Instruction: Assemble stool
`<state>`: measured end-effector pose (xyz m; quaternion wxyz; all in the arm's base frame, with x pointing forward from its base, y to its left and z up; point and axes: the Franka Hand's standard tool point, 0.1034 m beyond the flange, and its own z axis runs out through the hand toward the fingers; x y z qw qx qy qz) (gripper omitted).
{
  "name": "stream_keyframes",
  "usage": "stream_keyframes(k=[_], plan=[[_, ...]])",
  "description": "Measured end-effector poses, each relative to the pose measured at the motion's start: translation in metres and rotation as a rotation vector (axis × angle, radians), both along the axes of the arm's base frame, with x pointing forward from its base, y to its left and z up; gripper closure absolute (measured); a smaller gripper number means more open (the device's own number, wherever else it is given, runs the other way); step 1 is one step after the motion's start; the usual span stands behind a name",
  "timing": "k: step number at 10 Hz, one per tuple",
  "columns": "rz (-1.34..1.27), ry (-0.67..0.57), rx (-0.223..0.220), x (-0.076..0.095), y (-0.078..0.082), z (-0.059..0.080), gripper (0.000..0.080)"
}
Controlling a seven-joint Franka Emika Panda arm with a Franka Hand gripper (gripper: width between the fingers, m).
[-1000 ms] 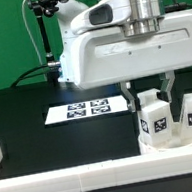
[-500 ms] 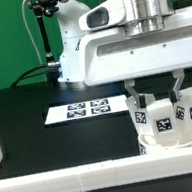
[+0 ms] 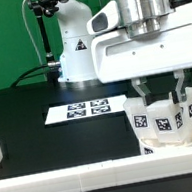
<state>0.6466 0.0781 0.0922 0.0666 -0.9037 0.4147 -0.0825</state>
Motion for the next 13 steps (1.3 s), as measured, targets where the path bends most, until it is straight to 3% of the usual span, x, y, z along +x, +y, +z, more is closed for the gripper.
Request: stream_keyframes(k=[6, 11, 12, 13], plan=[[-0.593, 0.072, 0.186, 0.0006, 0.0034, 0.0014, 0.0462], [-0.842, 0.101, 0.258, -0.0005, 0.0054, -0.0006, 0.0462], [-0.907, 0.109, 0.274, -0.0007, 0.0069, -0.0007, 0.0387], [-0.913, 0.11, 0.277, -0.0008, 0.0076, -0.0007, 0.0387]])
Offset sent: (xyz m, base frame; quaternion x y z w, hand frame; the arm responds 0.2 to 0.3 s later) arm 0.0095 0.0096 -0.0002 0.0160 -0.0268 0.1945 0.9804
